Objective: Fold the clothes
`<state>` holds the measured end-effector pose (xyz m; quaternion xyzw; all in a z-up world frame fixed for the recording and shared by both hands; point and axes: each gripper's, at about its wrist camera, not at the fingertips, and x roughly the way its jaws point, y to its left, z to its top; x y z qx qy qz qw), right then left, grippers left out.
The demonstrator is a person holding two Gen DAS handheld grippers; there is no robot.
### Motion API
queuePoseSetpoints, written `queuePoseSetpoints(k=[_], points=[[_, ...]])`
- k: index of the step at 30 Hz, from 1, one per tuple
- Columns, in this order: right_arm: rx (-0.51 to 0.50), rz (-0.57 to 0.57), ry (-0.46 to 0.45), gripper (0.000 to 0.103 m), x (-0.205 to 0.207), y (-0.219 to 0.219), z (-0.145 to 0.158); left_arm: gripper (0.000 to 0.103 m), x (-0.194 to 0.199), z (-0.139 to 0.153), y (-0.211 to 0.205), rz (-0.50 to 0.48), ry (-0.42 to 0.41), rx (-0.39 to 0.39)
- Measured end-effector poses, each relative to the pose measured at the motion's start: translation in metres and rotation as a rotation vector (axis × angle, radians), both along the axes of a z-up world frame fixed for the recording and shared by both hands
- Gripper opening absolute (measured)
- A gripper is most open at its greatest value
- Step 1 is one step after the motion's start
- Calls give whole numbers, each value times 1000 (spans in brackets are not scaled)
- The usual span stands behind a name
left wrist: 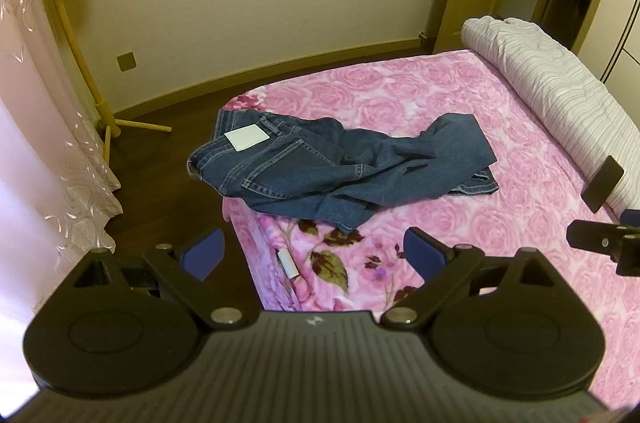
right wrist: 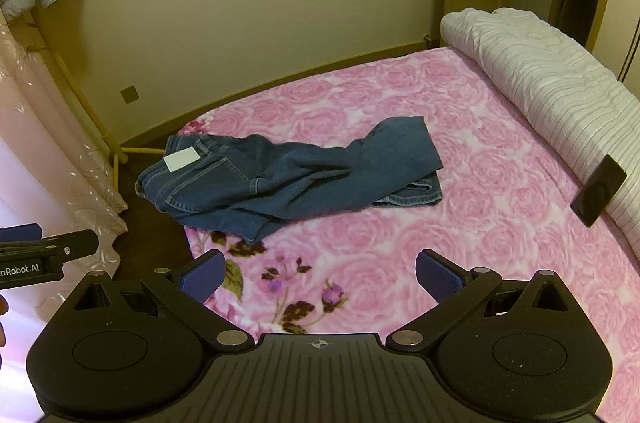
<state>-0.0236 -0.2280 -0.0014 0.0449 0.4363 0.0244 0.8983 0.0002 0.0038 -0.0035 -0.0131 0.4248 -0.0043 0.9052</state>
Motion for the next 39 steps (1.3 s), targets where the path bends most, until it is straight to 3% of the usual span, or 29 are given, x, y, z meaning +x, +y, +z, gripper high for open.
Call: queuePoseSetpoints(k=[39], points=[[9, -2, 3, 103, 1, -6, 1, 95, 4, 0, -9, -46, 28, 36]])
